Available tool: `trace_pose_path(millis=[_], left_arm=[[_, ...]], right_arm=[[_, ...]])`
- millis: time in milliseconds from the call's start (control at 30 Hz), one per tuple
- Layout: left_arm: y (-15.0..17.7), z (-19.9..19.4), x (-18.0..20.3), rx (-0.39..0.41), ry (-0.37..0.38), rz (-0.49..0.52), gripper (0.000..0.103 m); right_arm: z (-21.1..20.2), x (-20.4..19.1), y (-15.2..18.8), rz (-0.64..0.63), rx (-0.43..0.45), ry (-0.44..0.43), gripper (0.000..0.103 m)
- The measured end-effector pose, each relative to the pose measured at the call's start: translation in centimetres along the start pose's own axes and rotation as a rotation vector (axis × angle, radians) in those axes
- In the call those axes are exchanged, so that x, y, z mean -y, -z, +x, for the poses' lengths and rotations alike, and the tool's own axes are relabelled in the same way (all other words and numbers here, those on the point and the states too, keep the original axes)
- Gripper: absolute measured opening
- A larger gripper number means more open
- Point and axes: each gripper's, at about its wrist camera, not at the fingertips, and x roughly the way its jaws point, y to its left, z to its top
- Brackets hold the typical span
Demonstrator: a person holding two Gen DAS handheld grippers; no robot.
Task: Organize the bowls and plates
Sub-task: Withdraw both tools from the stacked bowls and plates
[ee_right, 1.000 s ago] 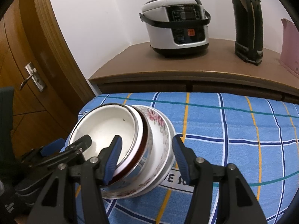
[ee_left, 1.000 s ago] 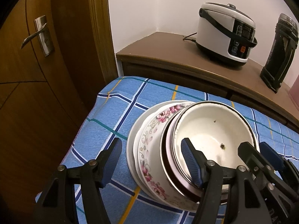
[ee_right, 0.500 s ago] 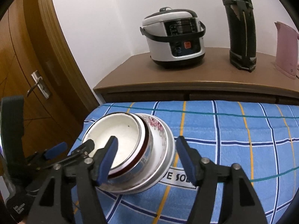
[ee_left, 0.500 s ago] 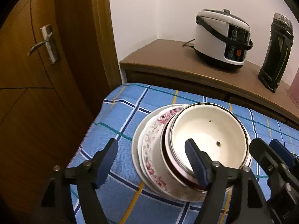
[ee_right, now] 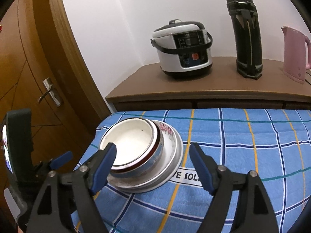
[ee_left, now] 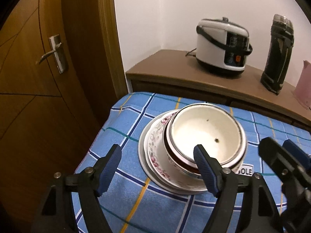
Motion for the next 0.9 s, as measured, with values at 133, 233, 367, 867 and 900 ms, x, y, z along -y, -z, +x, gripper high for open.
trace_pose_path(millis=[133,233,367,867,900], left_arm=[[0.2,-1.1,0.0,0.027,0.003,0.002,0.079],[0.5,-1.8,-0.1,0.050,0.001,-0.001,0.079],[0.9,-2.7,-0.4,0.078,0.016,-0.019,0.079],[2.7,-5.5,-0.9,0.132,-0.009,-0.011,0.079],[2.8,-5.8,-1.0,0.139,-0.009,-0.013,0.079]], right_arm=[[-0.9,0.0,0.2,0.004,0.016,-0.004,0.082],[-1.6,-0.1,0.3,0.000,0.031,-0.004,0.082],[-2.3,-0.3,0.5,-0.010,0.045,-0.006,0.084],[-5.2,-1.0,2.4,-0.040,0.117,0.015,0.096],[-5.4,-1.0,2.5,-0.042,0.123,0.016,0.097]])
